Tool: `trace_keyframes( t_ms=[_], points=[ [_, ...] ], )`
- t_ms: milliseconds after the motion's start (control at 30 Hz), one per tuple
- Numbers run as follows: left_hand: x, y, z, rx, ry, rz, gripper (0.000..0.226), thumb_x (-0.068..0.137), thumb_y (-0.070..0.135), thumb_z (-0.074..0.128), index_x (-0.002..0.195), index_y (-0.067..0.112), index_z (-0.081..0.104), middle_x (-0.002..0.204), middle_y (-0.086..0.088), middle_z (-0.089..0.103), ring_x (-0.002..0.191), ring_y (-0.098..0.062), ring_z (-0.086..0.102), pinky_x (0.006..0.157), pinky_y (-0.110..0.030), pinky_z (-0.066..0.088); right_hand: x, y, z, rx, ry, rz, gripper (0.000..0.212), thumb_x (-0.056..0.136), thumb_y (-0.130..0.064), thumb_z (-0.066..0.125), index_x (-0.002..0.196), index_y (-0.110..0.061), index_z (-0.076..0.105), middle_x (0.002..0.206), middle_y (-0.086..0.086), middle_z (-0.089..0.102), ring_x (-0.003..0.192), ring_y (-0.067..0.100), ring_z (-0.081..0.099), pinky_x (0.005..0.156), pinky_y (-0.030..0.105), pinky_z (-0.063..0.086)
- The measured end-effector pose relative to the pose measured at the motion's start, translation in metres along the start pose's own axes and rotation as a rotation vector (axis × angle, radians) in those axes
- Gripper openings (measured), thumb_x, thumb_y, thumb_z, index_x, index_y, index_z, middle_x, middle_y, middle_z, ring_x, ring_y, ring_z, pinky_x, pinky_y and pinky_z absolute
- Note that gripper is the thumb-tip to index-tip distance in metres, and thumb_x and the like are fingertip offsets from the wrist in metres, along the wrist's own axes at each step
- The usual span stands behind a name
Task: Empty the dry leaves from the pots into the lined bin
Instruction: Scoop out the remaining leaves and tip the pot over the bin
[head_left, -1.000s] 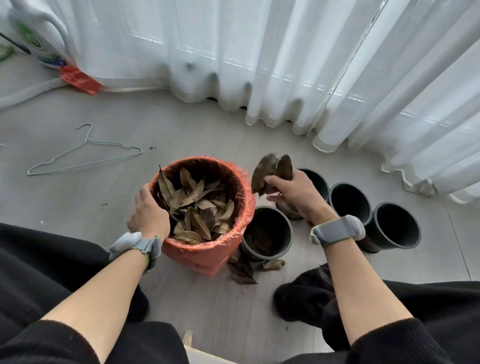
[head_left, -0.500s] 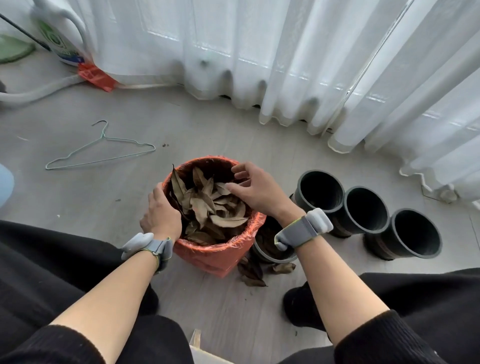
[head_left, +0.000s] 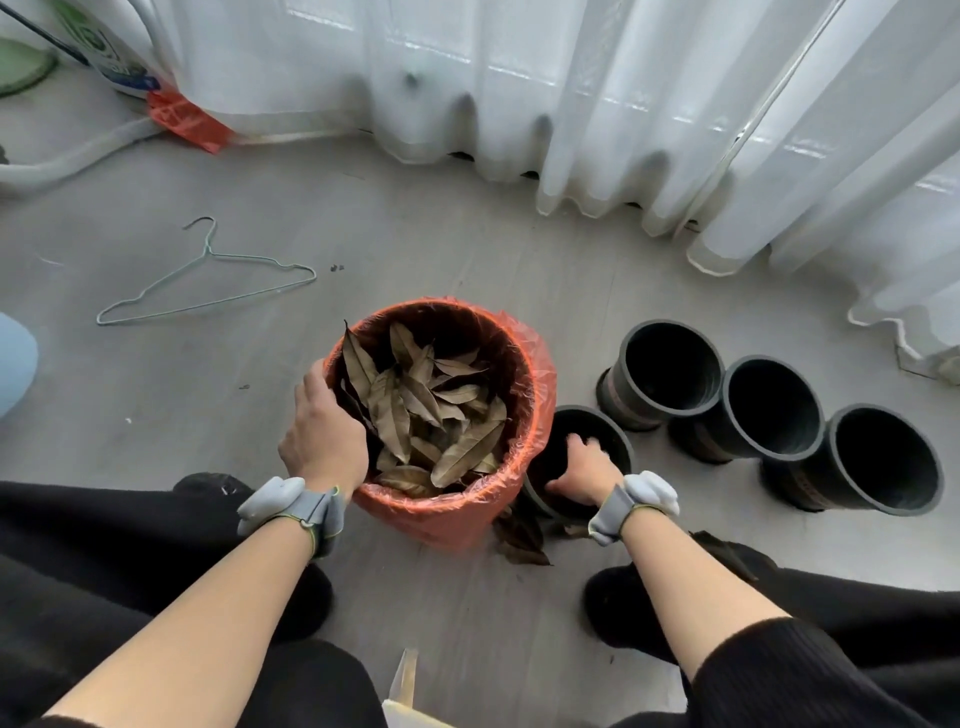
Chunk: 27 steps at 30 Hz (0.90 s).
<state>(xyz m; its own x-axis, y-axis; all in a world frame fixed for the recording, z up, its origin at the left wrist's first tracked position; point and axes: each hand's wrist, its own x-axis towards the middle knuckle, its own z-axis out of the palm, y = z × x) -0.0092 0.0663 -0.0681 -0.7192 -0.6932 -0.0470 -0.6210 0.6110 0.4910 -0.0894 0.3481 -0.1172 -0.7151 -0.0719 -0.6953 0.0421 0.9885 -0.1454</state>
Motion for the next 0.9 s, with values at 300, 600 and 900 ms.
trace_keyframes(
  t_ms=[300,600,900],
  points=[
    [0.0,-0.006,0.003,0.037,0.017,-0.026,0.042,0.101,0.013,0.031,0.141,0.023,0.03,0.134,-0.006,0.048,0.097,-0.039,0.058,0.074,-0.044,0.04,0.046,-0.009,0.049,-0.238,-0.107,0.018,0.081,0.096,-0.027,0.056,0.155,-0.008,0.004,0.156,0.025,0.014,0.135,0.038,0.04,0.103,0.039,0.042],
    [0.005,-0.006,0.004,0.049,0.03,-0.019,0.041,0.101,0.013,0.033,0.141,0.022,0.032,0.132,-0.006,0.05,0.097,-0.039,0.059,0.074,-0.046,0.043,0.06,-0.002,0.06,-0.287,-0.109,-0.023,0.058,0.103,-0.02,0.038,0.153,-0.002,0.016,0.158,0.021,0.021,0.144,0.032,0.029,0.115,0.034,0.029],
    [0.005,-0.005,0.003,0.057,0.026,-0.033,0.041,0.101,0.013,0.033,0.14,0.022,0.033,0.131,-0.006,0.05,0.098,-0.04,0.058,0.073,-0.044,0.038,0.058,-0.003,0.048,-0.255,-0.104,-0.015,0.042,0.092,-0.008,0.057,0.133,-0.003,0.05,0.128,0.014,0.06,0.115,0.027,0.062,0.087,0.029,0.05]
  ],
)
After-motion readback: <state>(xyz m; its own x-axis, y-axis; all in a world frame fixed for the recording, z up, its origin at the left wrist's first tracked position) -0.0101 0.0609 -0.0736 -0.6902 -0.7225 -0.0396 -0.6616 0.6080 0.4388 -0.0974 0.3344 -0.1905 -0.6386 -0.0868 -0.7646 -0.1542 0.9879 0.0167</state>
